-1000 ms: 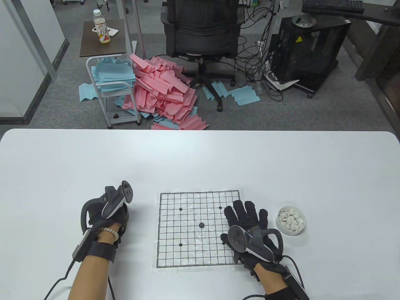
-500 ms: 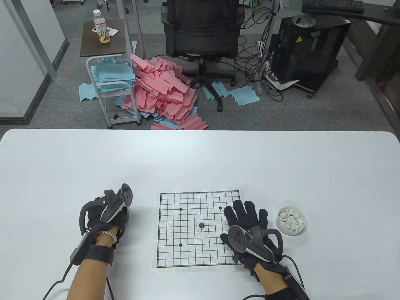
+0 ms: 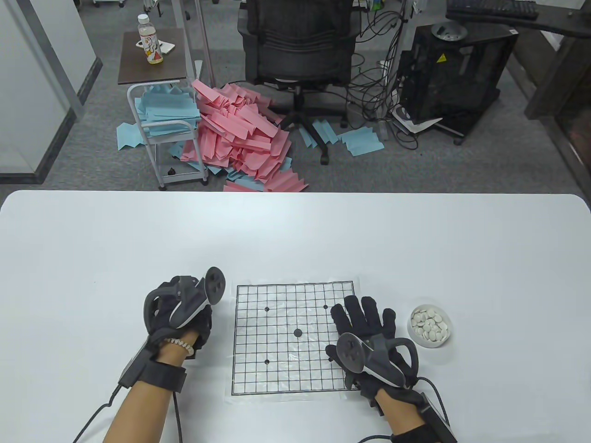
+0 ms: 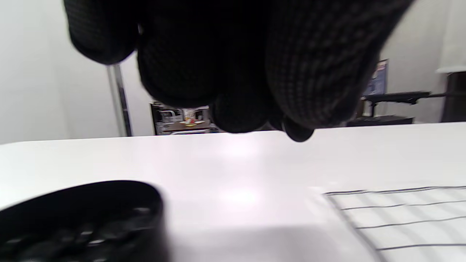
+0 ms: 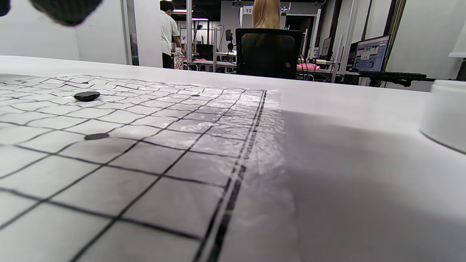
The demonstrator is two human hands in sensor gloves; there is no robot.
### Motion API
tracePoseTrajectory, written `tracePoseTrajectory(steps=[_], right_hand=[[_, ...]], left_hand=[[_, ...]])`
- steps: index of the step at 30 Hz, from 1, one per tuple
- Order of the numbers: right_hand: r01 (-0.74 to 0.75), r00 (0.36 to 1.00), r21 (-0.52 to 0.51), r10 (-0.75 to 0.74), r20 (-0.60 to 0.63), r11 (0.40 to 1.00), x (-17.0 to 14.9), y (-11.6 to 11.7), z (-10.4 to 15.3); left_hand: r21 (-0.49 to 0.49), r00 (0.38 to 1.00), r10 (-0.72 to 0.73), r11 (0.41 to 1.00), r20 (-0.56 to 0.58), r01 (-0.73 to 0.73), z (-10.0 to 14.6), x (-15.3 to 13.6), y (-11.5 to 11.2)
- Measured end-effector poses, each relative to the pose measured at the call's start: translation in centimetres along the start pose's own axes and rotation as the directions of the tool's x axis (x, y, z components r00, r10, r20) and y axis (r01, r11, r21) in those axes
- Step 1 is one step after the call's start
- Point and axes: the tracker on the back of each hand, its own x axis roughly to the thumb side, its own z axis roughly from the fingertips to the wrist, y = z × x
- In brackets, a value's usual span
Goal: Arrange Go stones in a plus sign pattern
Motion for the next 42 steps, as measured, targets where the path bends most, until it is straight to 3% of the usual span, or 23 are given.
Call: tracePoseTrajectory(steps=[4,10,19,32,38,42], right_hand=[[-0.001,1.000,-0.004,0.001,0.001,1.000,0.0,0.0,0.0],[0.001,1.000,-0.003,-0.001,0.002,1.000,-0.1,0.0,0.0],[0.002,1.000,-0.004,-0.002,0.003,1.000,-0.1,0.0,0.0],[0.001,1.000,-0.003,-0.001,0.006,1.000,0.0,0.0,0.1],[0.001,1.000,-0.003,-0.001,0.007,1.000,0.0,0.0,0.0],[-0.002,1.000,0.002,0.002,0.007,1.000,0.0,0.1,0.0]], left_hand=[[-0.025,0.993,0.065,0.998,0.102,-0.062,0.6,3.8,-0.1],[-0.106,0.970,0.131,0.988,0.204,-0.112,1.3,8.8,-2.2],[-0.171,0.964,0.101,0.983,0.248,-0.059,1.6,11.9,-4.7],[-0.198,0.961,0.156,0.974,0.230,-0.111,1.7,11.6,-4.6],[-0.129,0.974,0.139,0.985,0.182,-0.116,1.1,7.9,-1.3],[-0.101,0.993,0.093,0.991,0.077,-0.085,0.4,3.8,0.4]])
